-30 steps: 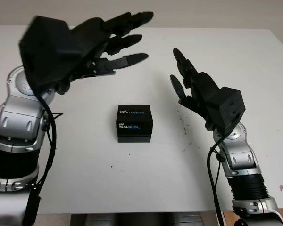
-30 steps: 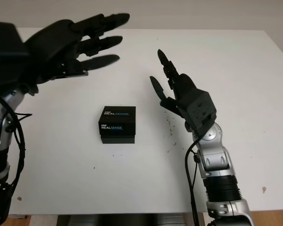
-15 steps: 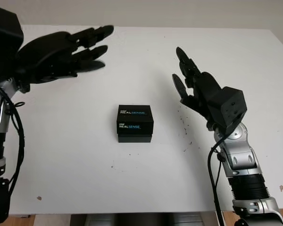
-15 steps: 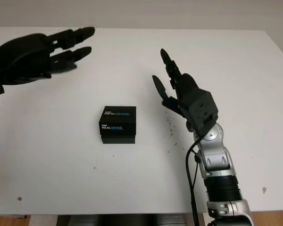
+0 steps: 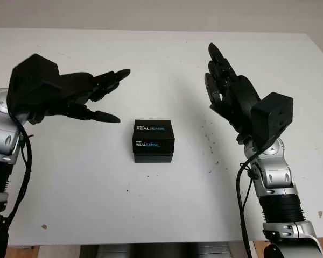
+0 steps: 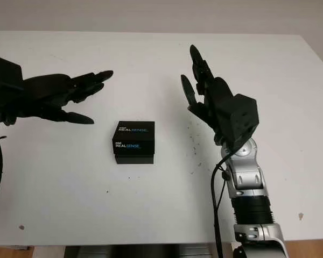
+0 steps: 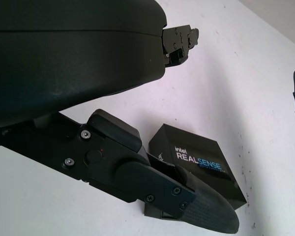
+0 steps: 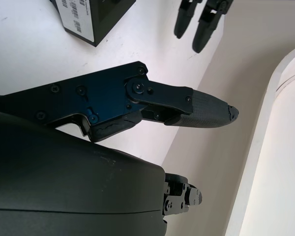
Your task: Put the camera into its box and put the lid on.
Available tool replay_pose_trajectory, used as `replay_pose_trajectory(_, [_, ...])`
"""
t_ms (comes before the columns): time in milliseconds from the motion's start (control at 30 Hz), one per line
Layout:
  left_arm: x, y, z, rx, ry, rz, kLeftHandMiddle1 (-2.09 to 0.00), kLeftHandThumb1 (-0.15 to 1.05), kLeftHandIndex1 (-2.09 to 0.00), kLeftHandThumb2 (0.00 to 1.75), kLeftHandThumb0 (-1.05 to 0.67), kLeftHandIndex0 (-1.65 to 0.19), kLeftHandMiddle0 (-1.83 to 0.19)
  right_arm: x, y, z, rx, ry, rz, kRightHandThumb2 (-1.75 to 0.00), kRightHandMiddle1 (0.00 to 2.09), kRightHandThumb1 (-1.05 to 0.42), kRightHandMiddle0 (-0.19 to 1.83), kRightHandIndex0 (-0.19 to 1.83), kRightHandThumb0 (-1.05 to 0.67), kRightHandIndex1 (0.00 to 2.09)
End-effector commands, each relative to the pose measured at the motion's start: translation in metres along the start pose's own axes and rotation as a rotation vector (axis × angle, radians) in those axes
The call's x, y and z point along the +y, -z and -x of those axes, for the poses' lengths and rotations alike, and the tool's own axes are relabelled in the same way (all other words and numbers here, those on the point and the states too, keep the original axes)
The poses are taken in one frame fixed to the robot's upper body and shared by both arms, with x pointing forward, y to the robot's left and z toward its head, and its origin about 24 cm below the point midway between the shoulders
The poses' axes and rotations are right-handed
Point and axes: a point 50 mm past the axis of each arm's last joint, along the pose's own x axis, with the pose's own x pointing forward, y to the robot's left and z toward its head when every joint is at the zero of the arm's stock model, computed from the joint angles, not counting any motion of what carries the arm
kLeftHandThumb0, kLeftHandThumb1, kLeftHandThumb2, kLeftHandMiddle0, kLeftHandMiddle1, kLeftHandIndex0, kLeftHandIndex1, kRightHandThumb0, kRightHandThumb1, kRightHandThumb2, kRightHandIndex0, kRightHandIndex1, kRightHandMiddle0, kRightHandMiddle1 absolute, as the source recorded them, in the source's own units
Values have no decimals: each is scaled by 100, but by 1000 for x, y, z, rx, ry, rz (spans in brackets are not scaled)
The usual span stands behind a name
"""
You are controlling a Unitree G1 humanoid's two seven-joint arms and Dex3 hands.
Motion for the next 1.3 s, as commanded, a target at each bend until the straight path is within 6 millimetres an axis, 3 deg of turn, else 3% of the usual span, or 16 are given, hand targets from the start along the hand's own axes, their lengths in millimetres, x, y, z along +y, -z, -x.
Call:
replay_pose_trajectory(0, [-6,-2,-2,-11,4,-12,0,93,0,5,-104,19,19,-1,-4,-2,-31,6,-2,-59,5,-105,-5,-7,-70,5])
replay_pose_trajectory(333, [-25,12,-11,-31,17,83,0,94,0,5,-105,19,19,-6,-6,-2,-47,13,2,-58,4,-105,-6,-7,-70,5])
replay_pose_trajectory(567, [-35,18,-15,-39,32,186,0,87,0,3,-99,19,19,-9,-9,-2,-63,19,27,-60,4,-105,-6,-8,-69,5])
replay_pose_trajectory(1267, [-45,23,-8,-17,58,141,-5,86,-3,5,-94,19,18,-12,-12,-4,-68,26,40,-63,4,-105,-6,-9,-68,5])
